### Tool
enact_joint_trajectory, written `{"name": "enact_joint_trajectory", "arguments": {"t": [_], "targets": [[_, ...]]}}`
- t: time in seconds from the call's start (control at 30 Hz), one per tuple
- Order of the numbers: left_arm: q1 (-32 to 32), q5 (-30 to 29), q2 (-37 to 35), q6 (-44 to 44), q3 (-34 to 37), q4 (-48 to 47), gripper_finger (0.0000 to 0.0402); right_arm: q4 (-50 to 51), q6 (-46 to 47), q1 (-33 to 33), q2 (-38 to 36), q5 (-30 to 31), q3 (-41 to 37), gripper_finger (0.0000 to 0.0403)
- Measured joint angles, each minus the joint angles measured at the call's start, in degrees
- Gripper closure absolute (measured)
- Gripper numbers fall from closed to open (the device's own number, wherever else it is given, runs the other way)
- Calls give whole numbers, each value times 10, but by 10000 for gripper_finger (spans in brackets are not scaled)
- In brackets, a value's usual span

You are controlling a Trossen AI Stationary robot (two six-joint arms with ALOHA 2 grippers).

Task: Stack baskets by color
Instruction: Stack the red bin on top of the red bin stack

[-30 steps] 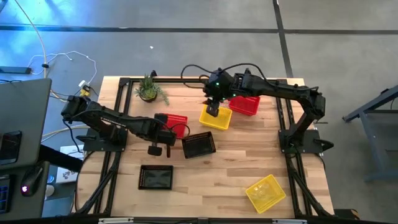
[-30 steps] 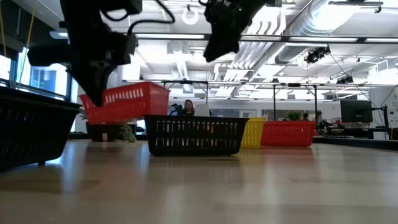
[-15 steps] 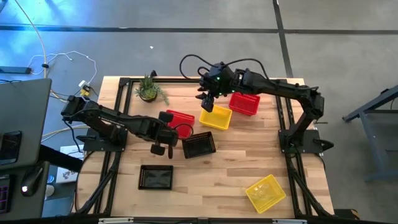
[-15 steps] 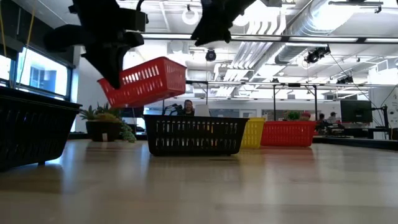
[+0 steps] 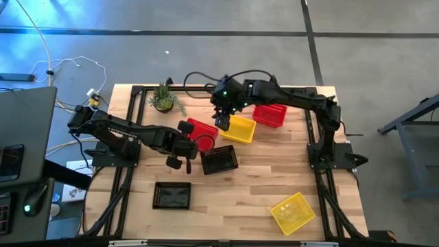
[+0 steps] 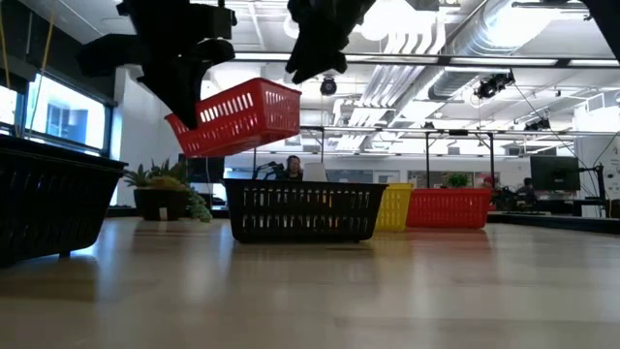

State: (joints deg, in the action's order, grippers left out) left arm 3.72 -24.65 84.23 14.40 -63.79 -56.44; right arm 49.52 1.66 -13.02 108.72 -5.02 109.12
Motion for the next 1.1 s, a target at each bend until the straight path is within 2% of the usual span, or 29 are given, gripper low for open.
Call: {"name": "enact_joint_trajectory", "arguments": {"t": [0.3,0.63,0.9,1.1], "targets": [[-11,0,0,43,0,-3,401,4,14,30,32,5,-2,249],[-11,-8,0,48,0,-3,401,-1,47,42,57,4,-2,249],[-11,-18,0,49,0,-1,401,9,50,40,69,37,-3,250],[-10,-33,0,54,0,12,401,23,60,40,70,50,-2,283]]}}
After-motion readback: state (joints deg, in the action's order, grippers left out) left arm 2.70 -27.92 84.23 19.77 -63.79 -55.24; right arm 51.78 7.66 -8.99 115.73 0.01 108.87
